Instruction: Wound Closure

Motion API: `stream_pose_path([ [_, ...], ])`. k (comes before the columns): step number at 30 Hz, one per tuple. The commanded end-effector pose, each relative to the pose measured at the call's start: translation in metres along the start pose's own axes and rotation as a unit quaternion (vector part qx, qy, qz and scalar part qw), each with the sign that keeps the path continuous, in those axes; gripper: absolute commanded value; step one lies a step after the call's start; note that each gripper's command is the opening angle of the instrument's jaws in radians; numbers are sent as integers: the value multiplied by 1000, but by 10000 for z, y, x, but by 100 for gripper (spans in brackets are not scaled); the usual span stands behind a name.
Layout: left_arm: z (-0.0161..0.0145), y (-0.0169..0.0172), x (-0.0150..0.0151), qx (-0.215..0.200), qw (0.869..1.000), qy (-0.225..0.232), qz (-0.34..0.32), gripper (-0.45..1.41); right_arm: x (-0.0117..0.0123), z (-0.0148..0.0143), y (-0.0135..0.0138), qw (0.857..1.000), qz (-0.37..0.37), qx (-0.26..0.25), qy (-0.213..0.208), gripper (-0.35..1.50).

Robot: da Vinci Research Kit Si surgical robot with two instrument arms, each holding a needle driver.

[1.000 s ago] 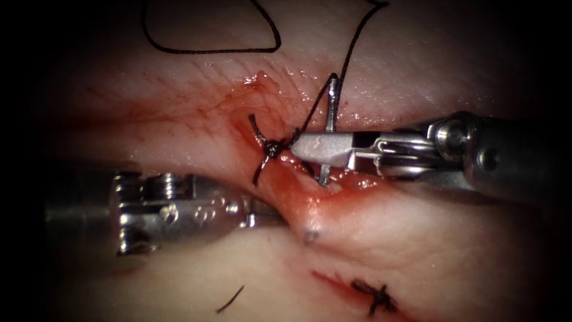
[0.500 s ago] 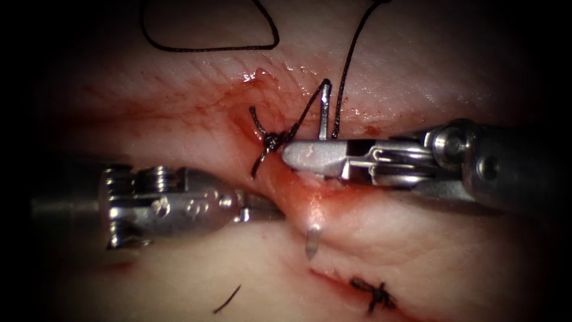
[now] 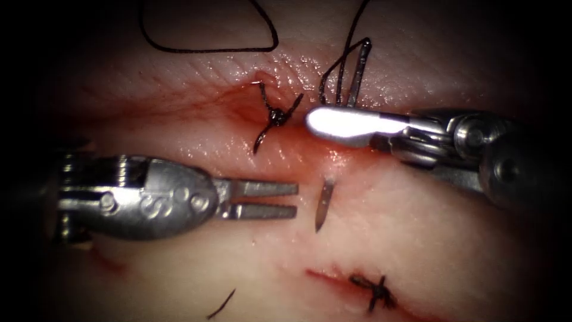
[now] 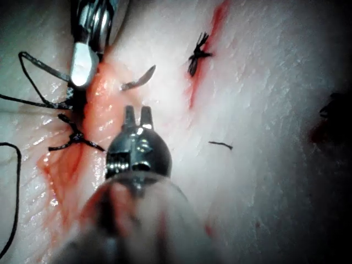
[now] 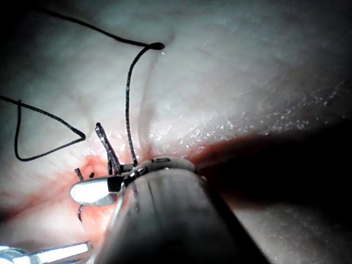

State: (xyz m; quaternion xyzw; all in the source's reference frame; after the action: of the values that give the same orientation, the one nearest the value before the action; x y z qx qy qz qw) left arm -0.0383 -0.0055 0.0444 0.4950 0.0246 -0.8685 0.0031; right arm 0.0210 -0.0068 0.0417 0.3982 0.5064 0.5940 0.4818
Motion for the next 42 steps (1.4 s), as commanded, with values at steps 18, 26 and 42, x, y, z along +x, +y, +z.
stream_pose_path([
  [18,35,-19,-1,-33,997,71,3,81,11,-13,34,999,-32,-17,-18,140],
  [26,53,-24,9,-41,994,82,-54,51,12,-18,35,999,-41,-17,-22,133],
  [42,33,-27,-2,-60,961,150,-225,-45,36,-50,18,965,-262,-3,-24,121],
])
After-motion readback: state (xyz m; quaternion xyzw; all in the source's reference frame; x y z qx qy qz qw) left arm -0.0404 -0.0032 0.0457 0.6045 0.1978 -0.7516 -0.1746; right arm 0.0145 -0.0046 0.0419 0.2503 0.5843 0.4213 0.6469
